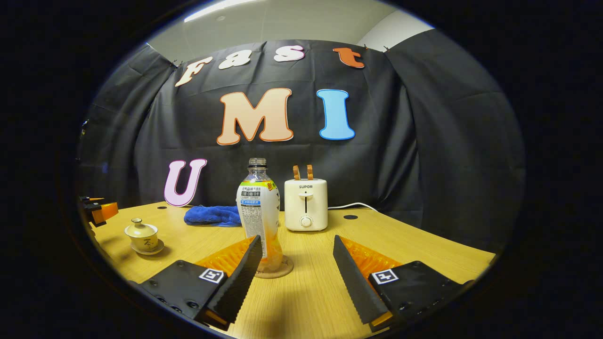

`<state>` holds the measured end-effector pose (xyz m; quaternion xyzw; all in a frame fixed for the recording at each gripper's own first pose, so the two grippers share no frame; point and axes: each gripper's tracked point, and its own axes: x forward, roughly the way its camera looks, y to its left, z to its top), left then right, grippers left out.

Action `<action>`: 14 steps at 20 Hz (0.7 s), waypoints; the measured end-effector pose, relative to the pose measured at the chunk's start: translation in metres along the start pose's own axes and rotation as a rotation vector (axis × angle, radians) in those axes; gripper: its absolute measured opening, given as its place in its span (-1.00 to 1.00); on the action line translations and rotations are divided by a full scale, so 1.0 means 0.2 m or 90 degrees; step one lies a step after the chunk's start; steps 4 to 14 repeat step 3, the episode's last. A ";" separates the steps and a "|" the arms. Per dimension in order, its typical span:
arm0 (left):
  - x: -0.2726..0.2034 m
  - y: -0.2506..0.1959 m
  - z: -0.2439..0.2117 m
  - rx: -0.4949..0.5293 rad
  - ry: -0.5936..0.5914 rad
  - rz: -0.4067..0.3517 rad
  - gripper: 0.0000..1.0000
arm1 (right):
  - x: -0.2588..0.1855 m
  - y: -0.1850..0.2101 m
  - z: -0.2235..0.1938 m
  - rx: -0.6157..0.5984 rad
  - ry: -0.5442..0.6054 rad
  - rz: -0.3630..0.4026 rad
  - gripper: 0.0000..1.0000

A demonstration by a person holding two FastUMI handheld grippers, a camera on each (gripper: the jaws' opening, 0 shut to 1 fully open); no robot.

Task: Open the teacup lid with one hand, grasp the water bottle and pour water into the teacup with the other hand; after pouring, place the water bottle on the coaster and then close the teacup lid.

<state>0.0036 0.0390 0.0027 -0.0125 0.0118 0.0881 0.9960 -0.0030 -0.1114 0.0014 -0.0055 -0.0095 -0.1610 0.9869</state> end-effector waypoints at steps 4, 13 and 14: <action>0.00 0.00 0.00 0.000 0.000 0.000 0.81 | 0.00 0.00 0.00 0.000 0.000 0.000 0.84; 0.00 0.00 0.00 0.000 0.000 0.000 0.81 | 0.00 0.00 0.00 0.000 0.000 0.000 0.84; 0.00 0.00 0.00 0.000 0.000 0.000 0.81 | 0.00 0.00 0.00 0.000 0.000 0.000 0.84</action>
